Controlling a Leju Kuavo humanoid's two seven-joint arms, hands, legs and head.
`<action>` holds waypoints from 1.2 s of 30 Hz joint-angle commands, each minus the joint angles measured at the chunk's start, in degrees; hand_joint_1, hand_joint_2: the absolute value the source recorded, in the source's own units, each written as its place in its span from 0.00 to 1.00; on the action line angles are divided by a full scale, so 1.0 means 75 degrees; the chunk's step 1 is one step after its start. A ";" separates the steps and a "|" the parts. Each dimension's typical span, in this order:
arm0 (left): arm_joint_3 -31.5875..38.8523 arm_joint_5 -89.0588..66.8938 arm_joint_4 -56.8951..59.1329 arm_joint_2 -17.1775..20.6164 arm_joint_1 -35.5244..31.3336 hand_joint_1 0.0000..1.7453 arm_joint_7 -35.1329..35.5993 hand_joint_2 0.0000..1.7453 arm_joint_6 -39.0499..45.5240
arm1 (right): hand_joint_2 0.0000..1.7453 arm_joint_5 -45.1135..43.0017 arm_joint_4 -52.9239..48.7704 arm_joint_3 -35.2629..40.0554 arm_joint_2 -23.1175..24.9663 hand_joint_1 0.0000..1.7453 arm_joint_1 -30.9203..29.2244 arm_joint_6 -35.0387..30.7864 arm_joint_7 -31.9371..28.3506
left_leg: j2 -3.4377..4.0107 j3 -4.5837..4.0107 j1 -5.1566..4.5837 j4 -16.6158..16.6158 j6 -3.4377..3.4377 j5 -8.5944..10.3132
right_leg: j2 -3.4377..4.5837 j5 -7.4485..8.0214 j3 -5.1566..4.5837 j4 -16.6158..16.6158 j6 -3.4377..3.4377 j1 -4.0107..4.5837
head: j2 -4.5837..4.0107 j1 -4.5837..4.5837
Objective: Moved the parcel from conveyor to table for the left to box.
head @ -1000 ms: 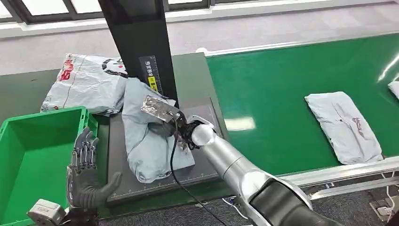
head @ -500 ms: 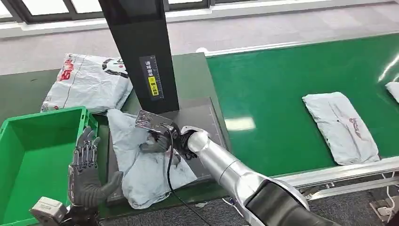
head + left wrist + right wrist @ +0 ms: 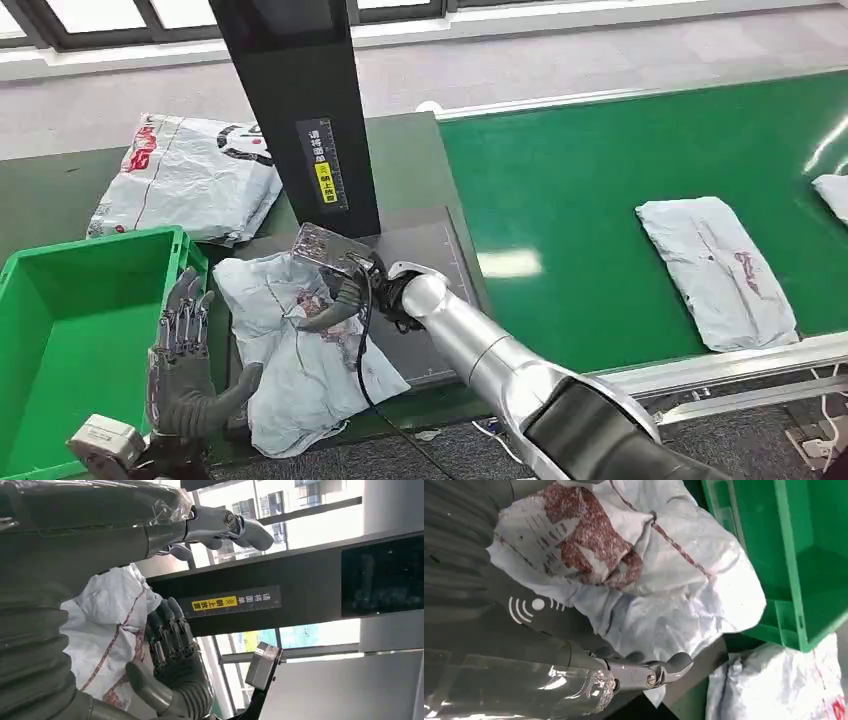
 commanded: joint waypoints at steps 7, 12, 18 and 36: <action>-0.0186 0.0034 0.0166 0.0203 0.0118 0.00 -0.0106 1.00 0.0157 | 1.00 -0.0350 -0.0333 0.0187 -0.0465 0.00 -0.0320 -0.0651 -0.0847 | -0.0002 0.0001 0.0001 -0.0002 0.0002 0.0002 | -0.0009 0.0001 0.0004 -0.0005 0.0001 0.0002 | 0.0000 0.0000; 0.0117 -0.0001 -0.0273 0.0107 0.0516 0.00 -0.0189 1.00 0.0282 | 1.00 -0.0582 -0.3770 -0.0344 -0.1126 0.00 0.0755 -0.1817 -0.1414 | -0.0006 -0.0004 0.0006 -0.0002 0.0005 -0.0001 | -0.0017 -0.0001 0.0006 -0.0013 0.0003 0.0008 | 0.0000 0.0000; 0.0326 -0.0145 -0.0394 -0.0030 0.0656 0.00 -0.0235 1.00 0.0338 | 1.00 -0.0595 -0.6638 -0.0851 -0.1598 0.00 0.2445 -0.2337 -0.1490 | -0.0028 0.0003 0.0006 -0.0007 0.0003 -0.0001 | -0.0033 -0.0005 0.0016 -0.0016 0.0001 0.0006 | 0.0000 0.0003; -0.0244 -0.2584 0.0470 0.0340 0.0099 0.00 0.0858 1.00 0.0974 | 0.00 -0.0894 -0.8295 -0.2315 -0.1639 0.00 0.4226 -0.2228 -0.1971 | -0.0039 0.0016 0.0003 -0.0017 -0.0003 0.0000 | -0.0052 -0.0005 0.0030 -0.0027 0.0000 0.0005 | 0.0000 0.0000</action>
